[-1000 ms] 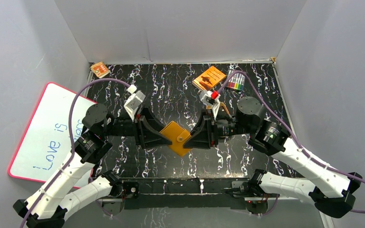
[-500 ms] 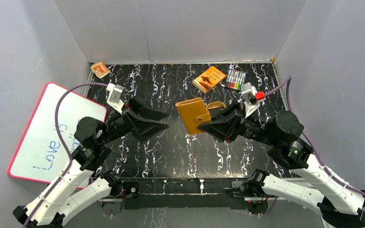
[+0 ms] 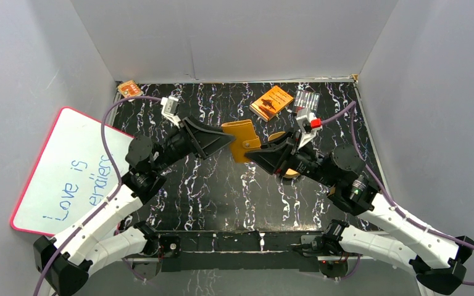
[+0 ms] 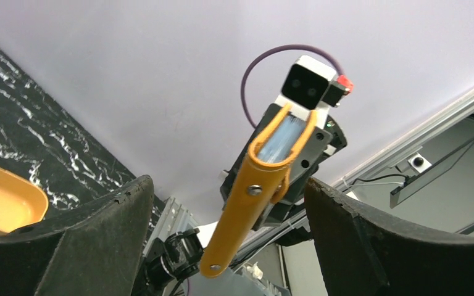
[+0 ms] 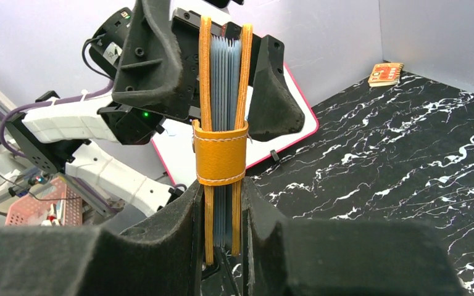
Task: Put the credit cards into the card holder
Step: Close the card holder.
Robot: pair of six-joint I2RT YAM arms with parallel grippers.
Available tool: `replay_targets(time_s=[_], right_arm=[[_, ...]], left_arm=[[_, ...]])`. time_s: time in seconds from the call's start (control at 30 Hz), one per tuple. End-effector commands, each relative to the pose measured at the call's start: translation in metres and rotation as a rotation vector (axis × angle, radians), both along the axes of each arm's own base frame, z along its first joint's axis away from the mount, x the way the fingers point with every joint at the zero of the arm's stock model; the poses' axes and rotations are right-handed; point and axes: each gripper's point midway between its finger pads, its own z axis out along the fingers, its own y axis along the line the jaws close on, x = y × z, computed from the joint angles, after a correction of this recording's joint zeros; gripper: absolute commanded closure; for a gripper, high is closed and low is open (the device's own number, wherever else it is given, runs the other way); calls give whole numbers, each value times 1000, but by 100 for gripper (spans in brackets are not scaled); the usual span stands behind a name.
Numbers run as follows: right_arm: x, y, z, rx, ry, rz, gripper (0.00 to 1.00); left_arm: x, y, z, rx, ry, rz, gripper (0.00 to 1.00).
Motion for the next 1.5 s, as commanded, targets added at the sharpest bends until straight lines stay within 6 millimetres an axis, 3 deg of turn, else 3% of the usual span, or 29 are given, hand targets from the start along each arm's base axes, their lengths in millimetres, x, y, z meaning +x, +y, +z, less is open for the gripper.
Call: replay_targets(time_s=[0.0, 0.37, 1.0, 1.27, 1.4, 1.47], right_arm=[[-6, -15, 55, 185, -85, -21, 100], [-7, -15, 54, 259, -9, 1, 100], [-8, -7, 44, 246, 40, 35, 100], [-12, 2, 40, 185, 65, 74, 100], [-18, 1, 40, 120, 67, 95, 65], [-21, -2, 38, 90, 71, 96, 56]], left_arm=[[-22, 12, 45, -112, -165, -22, 12], [-30, 0, 35, -81, -129, -136, 19], [-38, -9, 27, -55, -122, -202, 53], [-40, -9, 26, -46, -145, -204, 96], [-43, -7, 26, -47, -153, -205, 100], [-45, -5, 26, -50, -159, -205, 100]])
